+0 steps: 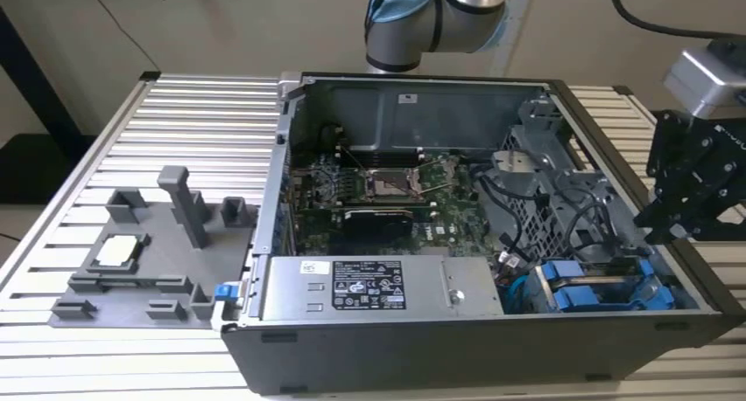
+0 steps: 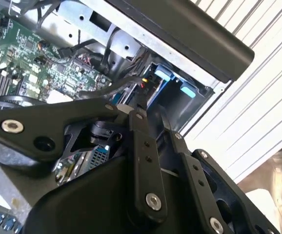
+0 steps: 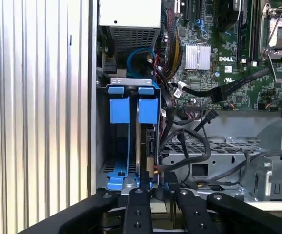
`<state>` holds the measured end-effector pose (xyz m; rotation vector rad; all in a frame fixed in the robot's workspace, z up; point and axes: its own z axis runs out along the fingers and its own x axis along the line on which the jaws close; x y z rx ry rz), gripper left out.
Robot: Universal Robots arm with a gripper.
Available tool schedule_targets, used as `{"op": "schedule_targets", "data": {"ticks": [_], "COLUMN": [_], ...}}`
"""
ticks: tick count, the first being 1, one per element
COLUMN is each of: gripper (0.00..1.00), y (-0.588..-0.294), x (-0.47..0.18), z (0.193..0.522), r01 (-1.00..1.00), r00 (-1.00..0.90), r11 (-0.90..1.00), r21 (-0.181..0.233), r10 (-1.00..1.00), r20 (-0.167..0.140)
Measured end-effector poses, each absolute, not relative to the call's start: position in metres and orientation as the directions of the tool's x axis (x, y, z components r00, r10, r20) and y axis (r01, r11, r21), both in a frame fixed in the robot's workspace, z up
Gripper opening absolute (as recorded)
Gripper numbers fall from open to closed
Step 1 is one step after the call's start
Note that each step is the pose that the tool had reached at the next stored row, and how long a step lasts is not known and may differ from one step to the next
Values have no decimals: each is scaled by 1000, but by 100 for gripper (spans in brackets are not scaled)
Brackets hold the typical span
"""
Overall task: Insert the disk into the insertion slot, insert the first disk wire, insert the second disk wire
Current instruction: 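Insert the first disk wire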
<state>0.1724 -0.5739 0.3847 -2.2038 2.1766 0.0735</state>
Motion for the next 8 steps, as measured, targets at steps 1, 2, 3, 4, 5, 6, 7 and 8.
{"op": "schedule_targets", "data": {"ticks": [1, 2, 3, 4, 5, 6, 7, 8], "gripper": [27, 27, 27, 27, 27, 27, 27, 27], "y": [-574, -574, -573, -571, -568, -564, -560, -556], "x": [172, 172, 172, 172, 172, 172, 172, 172], "z": [385, 385, 385, 385, 385, 385, 385, 385], "r01": [-1000, -1000, -1000, -1000, -1000, -1000, -1000, -1000], "r00": [12, 12, 12, 12, 12, 12, 12, 12], "r11": [-12, -12, -13, -13, -13, -13, -13, -13], "r21": [3, 3, 3, 3, 3, 3, 3, 3], "r10": [-998, -998, -998, -998, -998, -998, -998, -998], "r20": [-64, -64, -64, -64, -64, -64, -64, -64]}}
